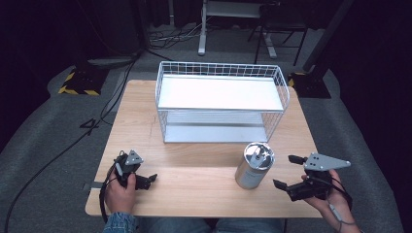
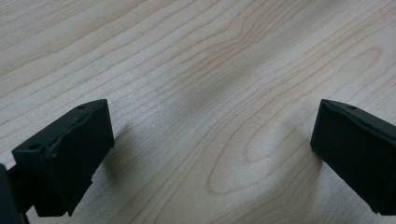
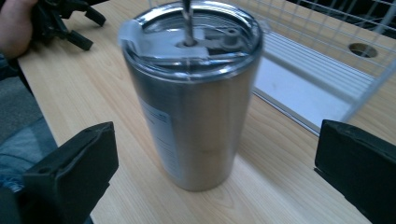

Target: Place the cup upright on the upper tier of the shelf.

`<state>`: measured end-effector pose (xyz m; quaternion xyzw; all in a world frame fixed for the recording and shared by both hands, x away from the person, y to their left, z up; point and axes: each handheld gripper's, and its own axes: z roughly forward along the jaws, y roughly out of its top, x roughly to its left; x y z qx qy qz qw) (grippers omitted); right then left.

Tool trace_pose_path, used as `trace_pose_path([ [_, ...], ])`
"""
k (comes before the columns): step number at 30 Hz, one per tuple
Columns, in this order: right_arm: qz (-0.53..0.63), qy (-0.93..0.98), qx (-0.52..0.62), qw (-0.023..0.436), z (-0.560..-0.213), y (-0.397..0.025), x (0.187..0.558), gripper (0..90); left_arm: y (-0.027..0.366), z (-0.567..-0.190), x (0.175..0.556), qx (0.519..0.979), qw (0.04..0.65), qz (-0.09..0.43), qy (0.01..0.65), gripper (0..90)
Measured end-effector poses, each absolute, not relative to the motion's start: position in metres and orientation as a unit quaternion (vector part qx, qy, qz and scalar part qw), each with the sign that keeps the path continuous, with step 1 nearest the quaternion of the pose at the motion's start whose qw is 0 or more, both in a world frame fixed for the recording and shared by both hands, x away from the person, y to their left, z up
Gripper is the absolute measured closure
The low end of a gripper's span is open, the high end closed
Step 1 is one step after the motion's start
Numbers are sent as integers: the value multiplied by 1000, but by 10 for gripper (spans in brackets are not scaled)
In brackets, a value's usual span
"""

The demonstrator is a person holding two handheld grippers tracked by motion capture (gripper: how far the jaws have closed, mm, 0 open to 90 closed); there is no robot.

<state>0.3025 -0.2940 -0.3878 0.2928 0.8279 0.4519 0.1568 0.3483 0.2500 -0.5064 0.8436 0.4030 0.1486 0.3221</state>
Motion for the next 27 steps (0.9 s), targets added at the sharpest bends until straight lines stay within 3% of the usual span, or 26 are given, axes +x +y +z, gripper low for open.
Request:
trace_pose_path([
  [9, 468, 831, 267, 140, -387, -268, 308, 0, 250, -506, 348, 844, 322, 149, 403, 0],
  [27, 488, 810, 285, 158, -414, -241, 335, 2, 250, -506, 348, 844, 322, 148, 403, 0],
])
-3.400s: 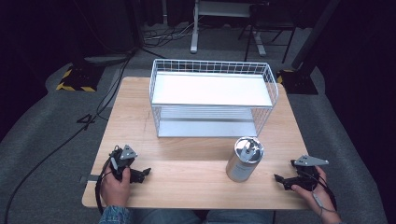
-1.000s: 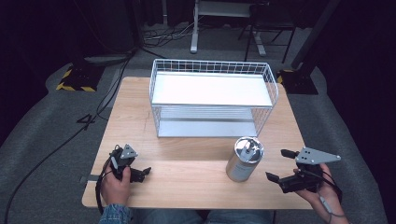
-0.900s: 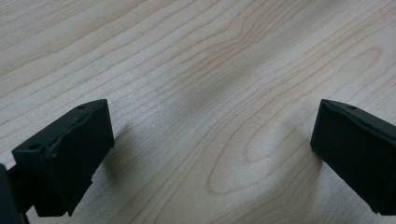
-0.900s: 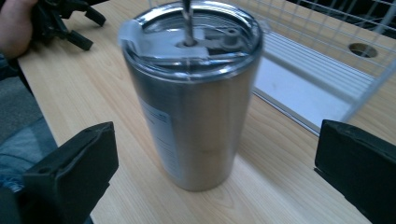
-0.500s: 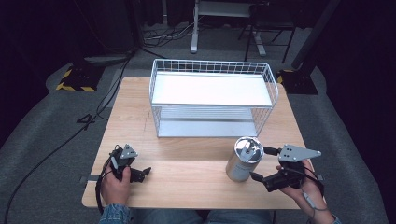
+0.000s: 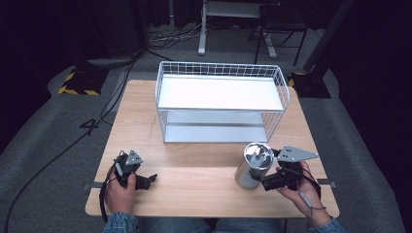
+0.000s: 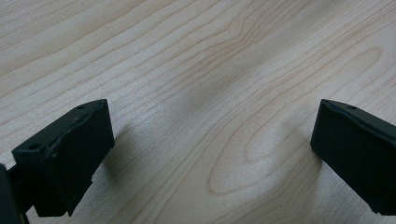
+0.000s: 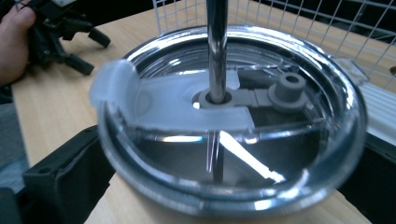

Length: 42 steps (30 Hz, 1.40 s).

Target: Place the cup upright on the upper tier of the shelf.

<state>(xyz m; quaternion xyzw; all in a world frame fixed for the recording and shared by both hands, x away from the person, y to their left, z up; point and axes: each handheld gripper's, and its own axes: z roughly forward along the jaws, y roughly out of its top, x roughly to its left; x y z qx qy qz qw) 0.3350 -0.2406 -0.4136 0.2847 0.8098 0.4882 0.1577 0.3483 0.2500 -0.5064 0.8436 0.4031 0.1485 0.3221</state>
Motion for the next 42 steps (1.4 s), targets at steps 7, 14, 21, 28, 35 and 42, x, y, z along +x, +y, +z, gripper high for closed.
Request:
trace_pose_path([
  [7, 491, 809, 281, 160, -418, -236, 339, 14, 250, -506, 348, 844, 322, 149, 403, 0],
  [14, 496, 805, 284, 162, -419, -236, 340, 30, 250, -506, 348, 844, 322, 149, 403, 0],
  [21, 481, 814, 283, 160, -415, -234, 340, 34, 250, -506, 348, 844, 322, 148, 403, 0],
  [28, 470, 822, 281, 157, -411, -234, 343, 37, 250, -506, 348, 844, 322, 148, 403, 0],
  [35, 468, 823, 280, 158, -398, -235, 343, 37, 250, -506, 348, 844, 322, 148, 403, 0],
  [42, 471, 823, 268, 166, -372, -233, 344, 37, 250, -507, 348, 842, 324, 145, 405, 0],
])
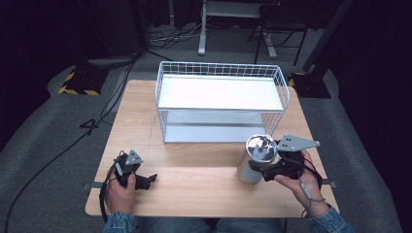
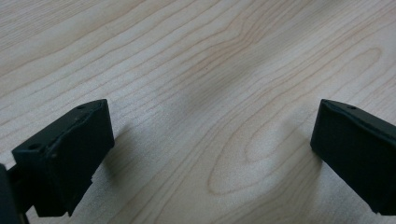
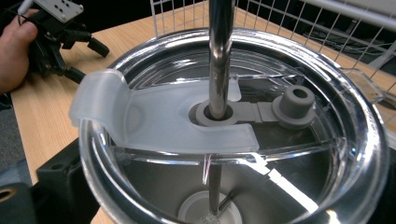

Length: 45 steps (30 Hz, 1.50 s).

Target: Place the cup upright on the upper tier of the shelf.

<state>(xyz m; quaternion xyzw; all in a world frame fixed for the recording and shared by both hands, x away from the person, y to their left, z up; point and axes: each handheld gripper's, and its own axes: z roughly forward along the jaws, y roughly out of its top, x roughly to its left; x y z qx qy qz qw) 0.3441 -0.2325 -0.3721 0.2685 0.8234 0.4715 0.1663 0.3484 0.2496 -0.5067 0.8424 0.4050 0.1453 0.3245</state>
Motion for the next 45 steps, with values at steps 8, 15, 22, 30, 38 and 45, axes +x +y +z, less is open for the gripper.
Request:
trace_pose_path([
  [8, 474, 821, 274, 162, -340, -230, 350, 37, 250, -507, 348, 843, 324, 145, 405, 0],
  [15, 479, 818, 268, 175, -320, -230, 352, 37, 250, -507, 348, 843, 324, 146, 404, 0],
  [22, 485, 814, 265, 179, -301, -228, 357, 37, 250, -506, 348, 844, 322, 149, 403, 1],
  [30, 498, 806, 260, 186, -278, -225, 362, 37, 250, -506, 348, 844, 322, 149, 403, 1],
  [38, 501, 800, 262, 201, -252, -218, 370, 37, 250, -507, 349, 843, 324, 145, 405, 0],
  [45, 509, 792, 267, 205, -230, -212, 382, 37, 250, -507, 349, 843, 324, 145, 405, 0],
])
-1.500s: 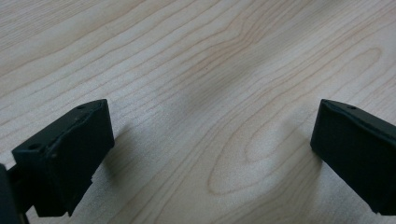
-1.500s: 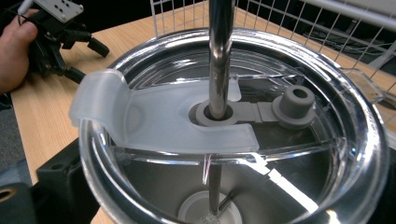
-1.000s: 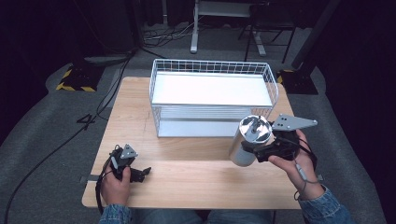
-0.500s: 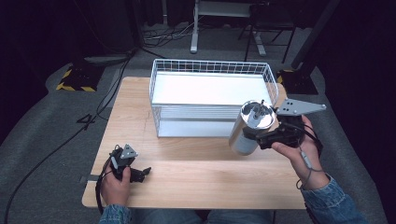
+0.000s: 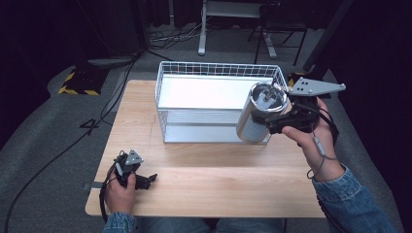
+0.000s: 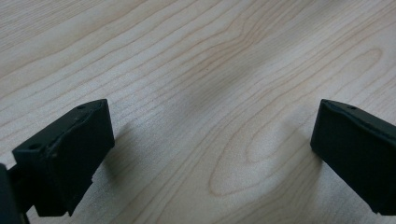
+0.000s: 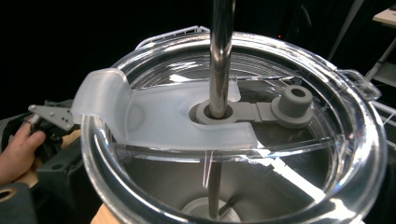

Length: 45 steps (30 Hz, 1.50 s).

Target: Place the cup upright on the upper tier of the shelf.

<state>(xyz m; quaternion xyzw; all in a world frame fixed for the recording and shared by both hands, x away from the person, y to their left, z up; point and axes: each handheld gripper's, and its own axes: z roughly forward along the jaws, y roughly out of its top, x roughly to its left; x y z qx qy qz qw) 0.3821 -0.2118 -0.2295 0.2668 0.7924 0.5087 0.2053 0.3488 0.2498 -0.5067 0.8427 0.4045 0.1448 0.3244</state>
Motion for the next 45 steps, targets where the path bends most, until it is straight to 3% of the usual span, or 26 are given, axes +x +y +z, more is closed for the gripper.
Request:
trace_pose_path([
  [24, 522, 770, 284, 233, -184, -179, 448, 38, 250, -507, 349, 844, 324, 146, 401, 0],
  [45, 516, 764, 308, 235, -195, -138, 503, 38, 250, -506, 350, 844, 324, 145, 403, 0],
])
